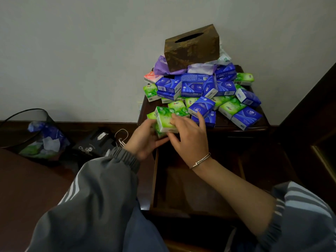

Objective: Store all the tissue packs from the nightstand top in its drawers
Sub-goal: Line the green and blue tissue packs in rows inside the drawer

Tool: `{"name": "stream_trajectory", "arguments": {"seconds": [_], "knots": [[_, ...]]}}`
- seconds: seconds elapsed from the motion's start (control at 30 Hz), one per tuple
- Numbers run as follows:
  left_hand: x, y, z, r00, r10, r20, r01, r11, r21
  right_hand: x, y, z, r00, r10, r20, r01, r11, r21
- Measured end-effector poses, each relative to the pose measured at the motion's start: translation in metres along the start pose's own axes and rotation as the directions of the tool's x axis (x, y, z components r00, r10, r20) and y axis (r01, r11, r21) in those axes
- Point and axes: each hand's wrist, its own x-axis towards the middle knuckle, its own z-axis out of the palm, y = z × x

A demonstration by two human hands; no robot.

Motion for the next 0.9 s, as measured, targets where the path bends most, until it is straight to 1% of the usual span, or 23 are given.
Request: {"name": "stream_trajectory", "arguments": {"seconds": [0.03, 0.07, 0.1, 0.13, 0.2, 0.23, 0.27, 0.3, 0.37, 0.4, 0.43, 0.47, 0.53, 0.6, 0.63, 0.7, 0.73, 0.8, 0.9], "knots": [[-0.003, -0.004, 0.002, 0.999, -0.038, 0.034, 0.041, 0.996, -0.081, -0.005, 0.001, -0.005, 0.999, 0.006, 0.040, -0.007, 1.000, 0.016], [-0.005, -0.006, 0.004, 0.996, -0.062, 0.061, 0.069, 0.990, -0.121, -0.009, 0.003, -0.010, 0.996, 0.002, 0.089, -0.006, 0.999, 0.044], [-0.005, -0.009, 0.005, 0.993, -0.068, 0.097, 0.079, 0.990, -0.114, -0.013, 0.005, -0.015, 0.989, -0.019, 0.145, 0.007, 0.996, 0.084], [-0.005, -0.011, 0.006, 0.990, -0.066, 0.126, 0.075, 0.995, -0.067, -0.018, 0.008, -0.019, 0.977, -0.054, 0.204, 0.026, 0.990, 0.141], [-0.003, -0.015, 0.012, 0.992, -0.050, 0.112, 0.047, 0.998, 0.037, -0.026, 0.012, -0.025, 0.947, -0.116, 0.301, 0.013, 0.947, 0.321], [-0.001, -0.015, 0.014, 0.997, -0.039, 0.072, 0.034, 0.997, 0.066, -0.029, 0.014, -0.028, 0.944, -0.112, 0.310, -0.025, 0.913, 0.407], [0.001, -0.015, 0.016, 0.999, -0.019, 0.027, 0.017, 0.997, 0.081, -0.030, 0.018, -0.031, 0.956, -0.079, 0.282, -0.061, 0.888, 0.455], [0.004, -0.014, 0.017, 1.000, 0.008, -0.019, -0.007, 0.996, 0.084, -0.029, 0.023, -0.035, 0.974, -0.021, 0.226, -0.088, 0.882, 0.463], [0.012, -0.009, 0.014, 0.989, 0.067, -0.130, -0.056, 0.995, 0.088, -0.019, 0.038, -0.039, 0.989, 0.128, 0.075, -0.147, 0.909, 0.390], [0.016, -0.006, 0.011, 0.979, 0.094, -0.182, -0.078, 0.992, 0.097, -0.010, 0.048, -0.041, 0.979, 0.203, 0.021, -0.198, 0.920, 0.338], [0.021, -0.003, 0.007, 0.967, 0.123, -0.222, -0.101, 0.989, 0.109, 0.000, 0.058, -0.043, 0.964, 0.264, -0.002, -0.253, 0.924, 0.286], [0.025, -0.001, 0.002, 0.956, 0.154, -0.250, -0.128, 0.984, 0.120, 0.010, 0.067, -0.043, 0.952, 0.306, 0.008, -0.299, 0.924, 0.238], [0.034, 0.005, -0.006, 0.931, 0.207, -0.302, -0.166, 0.974, 0.157, 0.030, 0.083, -0.041, 0.937, 0.332, 0.108, -0.344, 0.931, 0.123], [0.041, 0.010, -0.010, 0.909, 0.233, -0.346, -0.171, 0.965, 0.200, 0.045, 0.090, -0.035, 0.910, 0.341, 0.234, -0.342, 0.939, -0.039], [0.044, 0.012, -0.011, 0.903, 0.239, -0.357, -0.170, 0.962, 0.214, 0.050, 0.090, -0.030, 0.886, 0.361, 0.291, -0.338, 0.932, -0.130], [0.051, 0.014, -0.012, 0.892, 0.245, -0.379, -0.156, 0.956, 0.249, 0.056, 0.087, -0.020, 0.835, 0.401, 0.377, -0.307, 0.908, -0.285], [0.055, 0.014, -0.012, 0.886, 0.247, -0.392, -0.141, 0.950, 0.280, 0.056, 0.086, -0.015, 0.821, 0.410, 0.398, -0.289, 0.899, -0.329], [0.061, 0.013, -0.015, 0.877, 0.251, -0.409, -0.106, 0.933, 0.343, 0.052, 0.087, -0.006, 0.831, 0.404, 0.382, -0.276, 0.896, -0.347], [0.067, 0.011, -0.018, 0.866, 0.278, -0.416, -0.106, 0.914, 0.391, 0.051, 0.092, -0.005, 0.885, 0.380, 0.270, -0.316, 0.915, -0.251]]}}
